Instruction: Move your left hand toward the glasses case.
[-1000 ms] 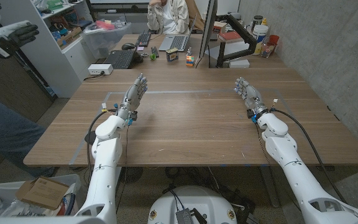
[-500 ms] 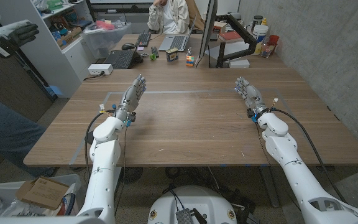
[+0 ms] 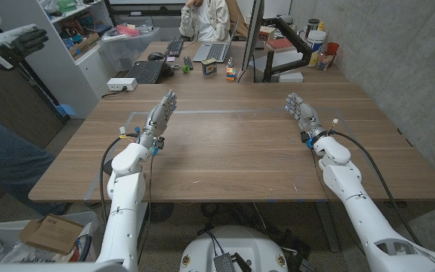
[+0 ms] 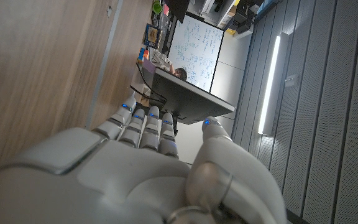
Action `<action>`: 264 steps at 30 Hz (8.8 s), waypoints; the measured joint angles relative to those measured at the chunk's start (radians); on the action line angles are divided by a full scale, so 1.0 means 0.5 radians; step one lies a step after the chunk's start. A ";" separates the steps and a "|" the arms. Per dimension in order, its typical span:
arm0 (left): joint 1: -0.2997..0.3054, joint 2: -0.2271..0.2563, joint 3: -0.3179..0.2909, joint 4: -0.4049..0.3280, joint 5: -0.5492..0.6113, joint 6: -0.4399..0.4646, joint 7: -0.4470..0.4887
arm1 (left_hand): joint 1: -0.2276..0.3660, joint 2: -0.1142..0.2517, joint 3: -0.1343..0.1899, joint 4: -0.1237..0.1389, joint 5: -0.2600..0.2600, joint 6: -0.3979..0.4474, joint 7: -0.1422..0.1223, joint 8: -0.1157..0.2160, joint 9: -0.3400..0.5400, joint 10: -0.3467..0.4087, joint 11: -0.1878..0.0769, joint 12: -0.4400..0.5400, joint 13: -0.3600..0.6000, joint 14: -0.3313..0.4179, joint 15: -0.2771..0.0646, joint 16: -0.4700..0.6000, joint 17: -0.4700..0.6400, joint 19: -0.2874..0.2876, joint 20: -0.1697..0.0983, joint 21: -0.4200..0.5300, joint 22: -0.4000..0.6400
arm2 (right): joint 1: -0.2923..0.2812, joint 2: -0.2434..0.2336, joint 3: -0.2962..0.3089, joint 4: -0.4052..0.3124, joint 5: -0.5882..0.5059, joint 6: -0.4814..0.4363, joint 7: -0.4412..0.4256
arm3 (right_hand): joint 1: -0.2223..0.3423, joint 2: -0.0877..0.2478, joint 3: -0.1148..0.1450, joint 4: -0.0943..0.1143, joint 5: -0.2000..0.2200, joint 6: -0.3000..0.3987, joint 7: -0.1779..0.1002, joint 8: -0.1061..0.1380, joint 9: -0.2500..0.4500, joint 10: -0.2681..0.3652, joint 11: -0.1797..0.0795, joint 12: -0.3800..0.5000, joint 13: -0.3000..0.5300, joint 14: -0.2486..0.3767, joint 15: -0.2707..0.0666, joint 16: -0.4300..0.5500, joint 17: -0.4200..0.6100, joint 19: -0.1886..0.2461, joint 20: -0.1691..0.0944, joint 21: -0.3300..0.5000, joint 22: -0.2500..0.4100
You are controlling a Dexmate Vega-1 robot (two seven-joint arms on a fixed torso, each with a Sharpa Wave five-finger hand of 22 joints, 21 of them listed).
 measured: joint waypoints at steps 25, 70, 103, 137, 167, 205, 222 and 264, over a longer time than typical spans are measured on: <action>0.063 0.000 -0.029 -0.076 -0.013 -0.039 -0.006 | 0.008 0.008 -0.008 -0.008 0.000 0.011 -0.011 0.008 0.000 0.007 -0.007 0.000 0.000 0.011 -0.011 0.000 0.000 0.011 0.011 0.000 0.000 | 0.063 0.010 0.008 0.092 -0.017 0.031 0.027 | 0.000 0.000 0.000 0.000 0.000 0.000 0.000 0.000 0.000 0.000 0.000 0.000 0.005 0.000 0.000 0.000 0.000 0.000 0.000 -0.015 0.000; 0.080 0.146 -0.082 -0.102 0.023 -0.020 -0.101 | 0.026 0.027 -0.016 -0.016 -0.014 0.010 -0.010 0.008 0.000 0.007 -0.008 0.000 0.000 0.011 -0.011 -0.001 0.000 0.004 0.018 0.000 0.000 | 0.060 0.047 0.004 0.072 -0.078 0.021 -0.046 | 0.000 0.000 0.000 0.000 0.000 0.000 0.000 0.000 0.000 0.000 0.000 0.000 0.004 0.000 0.000 0.000 0.000 0.011 -0.011 -0.031 0.000; 0.195 0.191 -0.090 -0.238 0.055 -0.007 -0.160 | 0.045 0.024 -0.016 -0.016 -0.023 0.018 -0.017 0.008 0.000 0.011 -0.011 0.000 0.000 0.011 -0.011 -0.001 0.000 0.001 0.036 0.000 0.000 | -0.007 0.022 0.021 -0.013 -0.065 0.032 -0.090 | 0.000 0.000 0.000 0.000 0.000 0.011 -0.011 0.000 0.000 0.000 0.000 0.000 0.004 0.007 -0.007 0.000 0.000 0.018 -0.004 -0.058 0.000; 0.280 0.240 -0.123 -0.371 0.092 -0.005 -0.185 | 0.063 0.043 -0.022 -0.022 -0.023 0.025 -0.025 0.008 0.000 0.011 -0.011 0.000 0.000 0.021 -0.021 -0.001 0.000 0.001 0.036 0.000 0.000 | 0.014 0.010 0.003 -0.008 -0.056 0.040 -0.112 | 0.000 0.000 0.000 0.000 0.000 0.011 -0.011 0.000 0.000 0.000 0.000 0.000 0.004 0.007 -0.007 0.000 0.000 0.018 -0.004 -0.074 0.000; 0.355 0.268 -0.156 -0.467 0.101 -0.067 -0.225 | 0.079 0.042 -0.028 -0.028 -0.023 0.025 -0.025 0.008 0.000 0.011 -0.011 0.000 0.010 0.021 -0.021 -0.001 0.000 -0.010 0.047 0.000 0.000 | 0.101 0.043 -0.003 0.094 -0.087 0.062 -0.102 | 0.000 0.000 0.008 -0.008 0.000 0.011 -0.011 0.000 0.000 0.000 0.000 0.000 0.004 0.007 -0.007 0.000 0.000 0.018 -0.004 -0.081 0.000; 0.498 0.272 -0.233 -0.612 0.098 -0.118 -0.254 | 0.113 0.045 -0.027 -0.044 -0.023 0.025 -0.025 0.008 0.000 0.011 -0.011 0.000 0.010 0.021 -0.021 -0.001 0.000 -0.021 0.058 0.000 0.000 | 0.151 0.072 -0.021 0.135 -0.133 0.066 -0.092 | 0.000 0.000 0.008 -0.008 0.000 0.011 -0.011 0.000 0.010 0.000 0.000 0.000 0.004 0.007 -0.007 0.000 0.000 0.029 -0.015 -0.112 0.000; 0.543 0.280 -0.258 -0.649 0.149 -0.185 -0.241 | 0.139 0.050 -0.027 -0.060 -0.037 0.036 -0.036 0.008 0.000 0.011 -0.011 0.000 0.010 0.021 -0.021 -0.001 0.000 -0.021 0.058 0.000 0.000 | 0.164 0.086 -0.027 0.150 -0.153 0.056 -0.096 | 0.000 0.000 0.008 -0.008 0.000 0.011 -0.011 0.000 0.010 0.000 0.000 0.000 0.004 0.007 -0.007 0.000 0.000 0.040 -0.004 -0.112 0.000; 0.736 0.261 -0.326 -0.842 0.286 -0.161 -0.194 | 0.182 0.044 -0.025 -0.091 -0.037 0.046 -0.046 0.008 0.000 0.011 -0.011 0.000 0.010 0.021 -0.021 -0.001 0.000 -0.031 0.068 0.000 0.000 | 0.193 0.101 -0.019 0.198 -0.174 0.057 -0.064 | 0.000 0.000 0.008 -0.008 0.000 0.011 -0.011 0.000 0.009 0.000 0.000 0.000 0.004 0.007 -0.007 0.000 0.000 0.039 -0.004 -0.132 0.000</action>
